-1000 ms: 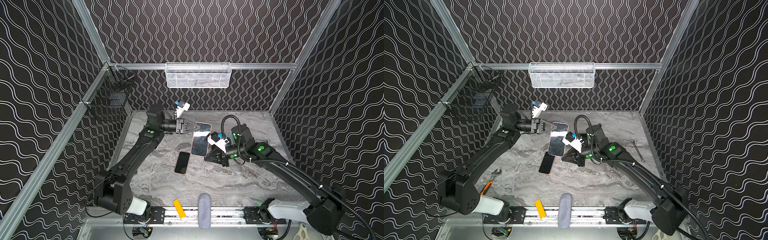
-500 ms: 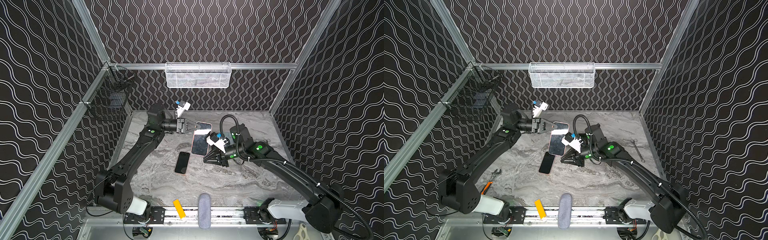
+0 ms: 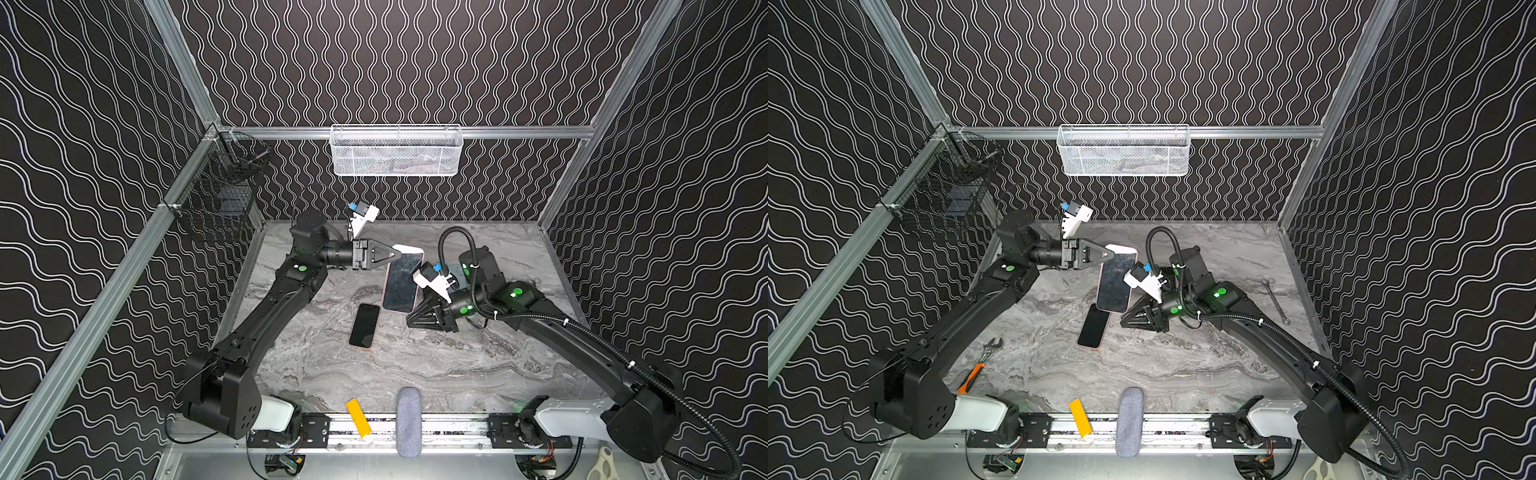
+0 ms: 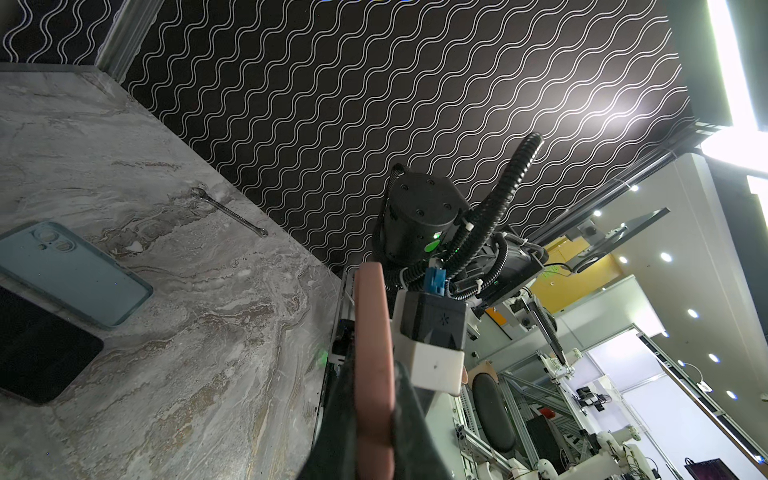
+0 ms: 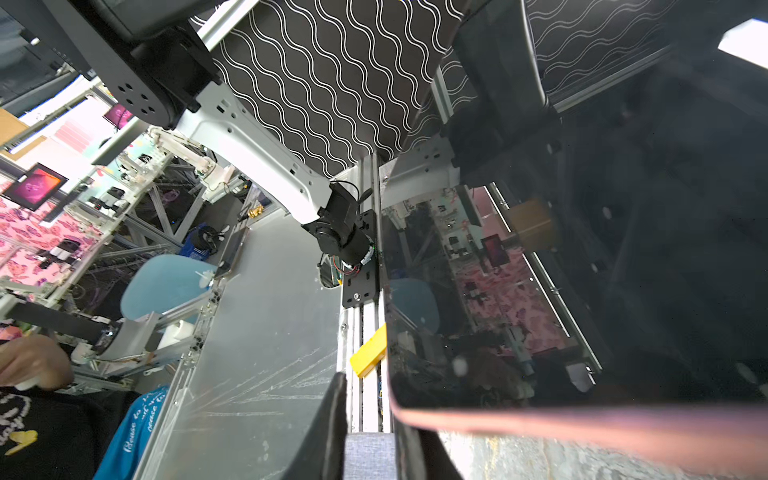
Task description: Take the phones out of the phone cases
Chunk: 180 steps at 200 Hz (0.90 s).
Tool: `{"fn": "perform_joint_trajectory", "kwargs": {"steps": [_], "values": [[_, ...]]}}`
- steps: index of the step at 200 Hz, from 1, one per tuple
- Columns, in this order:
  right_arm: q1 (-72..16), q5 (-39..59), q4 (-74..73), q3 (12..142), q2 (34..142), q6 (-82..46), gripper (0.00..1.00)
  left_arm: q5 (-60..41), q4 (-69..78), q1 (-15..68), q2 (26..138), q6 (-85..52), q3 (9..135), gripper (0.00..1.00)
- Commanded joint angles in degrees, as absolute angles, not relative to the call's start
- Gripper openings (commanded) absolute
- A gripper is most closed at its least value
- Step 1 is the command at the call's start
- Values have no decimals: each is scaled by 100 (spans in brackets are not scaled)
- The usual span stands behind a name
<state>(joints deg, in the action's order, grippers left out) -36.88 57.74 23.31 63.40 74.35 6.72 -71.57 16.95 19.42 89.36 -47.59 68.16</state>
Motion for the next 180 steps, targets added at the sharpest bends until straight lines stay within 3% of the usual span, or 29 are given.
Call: {"fn": "perform_joint_trajectory", "kwargs": {"steps": [1, 78, 127, 180], "values": [[-3683, 5891, 1252, 6304, 7366, 366, 24, -7160, 1772, 2037, 8912, -4649, 6778, 0], [-3683, 5114, 169, 5519, 6669, -205, 36, -7068, 1783, 2055, 8904, -4711, 6850, 0], [-3599, 4957, 238, 5533, 6630, -434, 49, -6980, 1807, 2048, 8847, -4776, 6858, 0], [-3158, 5009, -250, 5217, 6467, -1203, 57, -6962, 1849, 2049, 8668, -4862, 6935, 0]]}}
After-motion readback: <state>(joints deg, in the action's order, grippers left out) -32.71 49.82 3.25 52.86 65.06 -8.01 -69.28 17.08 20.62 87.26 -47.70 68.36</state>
